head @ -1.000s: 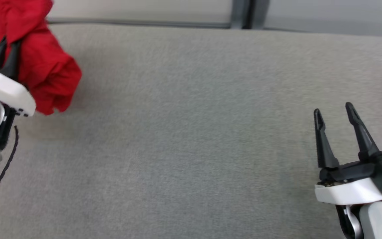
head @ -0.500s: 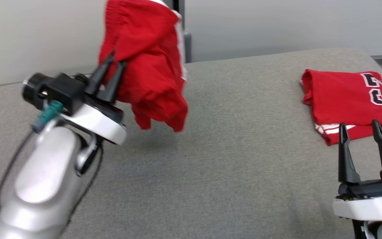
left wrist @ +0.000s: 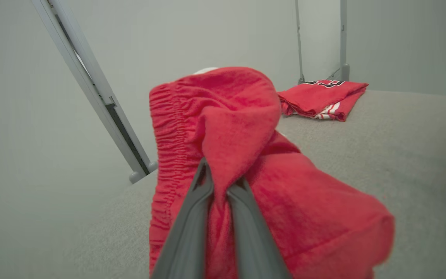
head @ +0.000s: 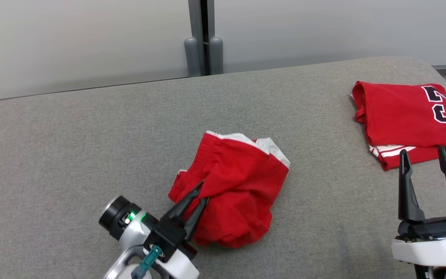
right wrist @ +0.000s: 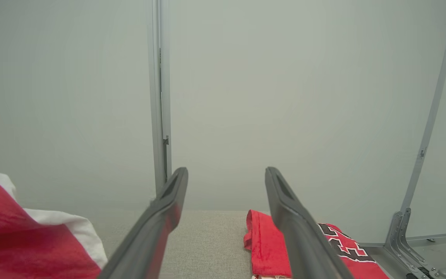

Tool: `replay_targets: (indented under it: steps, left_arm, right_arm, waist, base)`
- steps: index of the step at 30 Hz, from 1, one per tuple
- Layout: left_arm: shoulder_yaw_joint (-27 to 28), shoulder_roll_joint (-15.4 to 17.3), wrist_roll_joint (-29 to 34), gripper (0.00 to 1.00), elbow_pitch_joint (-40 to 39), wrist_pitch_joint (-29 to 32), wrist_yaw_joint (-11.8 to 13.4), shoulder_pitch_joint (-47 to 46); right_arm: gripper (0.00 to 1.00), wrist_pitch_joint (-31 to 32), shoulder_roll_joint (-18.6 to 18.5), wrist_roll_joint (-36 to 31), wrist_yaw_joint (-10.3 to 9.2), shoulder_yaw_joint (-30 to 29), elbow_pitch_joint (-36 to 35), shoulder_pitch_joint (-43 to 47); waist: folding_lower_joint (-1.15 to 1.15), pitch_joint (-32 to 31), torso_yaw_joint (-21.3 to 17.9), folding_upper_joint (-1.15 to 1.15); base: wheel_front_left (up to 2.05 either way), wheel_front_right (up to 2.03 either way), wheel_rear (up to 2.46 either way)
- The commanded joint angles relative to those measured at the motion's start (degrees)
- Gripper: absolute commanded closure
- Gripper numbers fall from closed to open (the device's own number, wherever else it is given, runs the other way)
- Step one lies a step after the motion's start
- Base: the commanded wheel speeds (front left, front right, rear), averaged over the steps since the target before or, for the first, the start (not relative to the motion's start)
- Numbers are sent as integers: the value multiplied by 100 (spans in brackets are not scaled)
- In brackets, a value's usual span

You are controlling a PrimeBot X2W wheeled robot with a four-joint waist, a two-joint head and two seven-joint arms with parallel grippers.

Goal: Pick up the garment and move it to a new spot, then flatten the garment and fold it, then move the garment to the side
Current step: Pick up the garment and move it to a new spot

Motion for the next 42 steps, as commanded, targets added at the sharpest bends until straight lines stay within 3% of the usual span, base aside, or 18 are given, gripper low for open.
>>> replay_targets:
  steps: [1, 7, 8, 9, 10, 19, 32, 36, 42]
  left_arm:
    - [-14, 37, 65, 100, -16, -9, 59, 94]
    - [-214, 222, 173, 100, -110, -9, 238, 756]
    - [-241, 271, 159, 90, -115, -9, 237, 864]
    - [-256, 314, 142, 51, -131, -9, 248, 965]
    - [-224, 333, 110, 0, -191, -9, 297, 1048]
    - [716, 341, -338, 0, -1180, -8, 721, 1855]
    - [2382, -432, -698, 0, -2437, -8, 953, 2457]
    - [2829, -643, -925, 0, -2430, -8, 983, 2786]
    - [2973, -709, -866, 0, -1968, -8, 684, 3185]
  right_arm:
    - [0, -5, 6, 23, -3, 13, 3, 44]
    - [0, -4, 31, 42, -3, -16, 46, 112]
    - [0, -4, 37, 46, -3, -18, 51, 132]
    - [0, -5, 40, 53, -3, -26, 54, 151]
    - [0, -4, 41, 57, -3, -40, 54, 171]
    - [0, -4, 16, 111, -3, 95, 120, 413]
    - [0, -4, 97, 271, -3, 567, 285, 759]
    - [0, -5, 150, 326, -3, 609, 305, 945]
    - [0, -4, 206, 402, -3, 716, 420, 1347]
  waist:
    - [0, -18, 60, 0]
    - [0, -132, 233, 0]
    - [0, -153, 254, 0]
    - [0, -173, 275, 0]
    - [0, -196, 304, 0]
    - [0, -379, 637, 0]
    - [0, -872, 979, 0]
    - [0, -965, 1013, 0]
    - [0, -1041, 1039, 0]
  base:
    - [0, 0, 0]
    - [0, 0, 0]
    - [0, 0, 0]
    - [0, 0, 0]
    - [0, 0, 0]
    - [0, 0, 0]
    - [0, 0, 0]
    - [0, 0, 0]
    - [0, 0, 0]
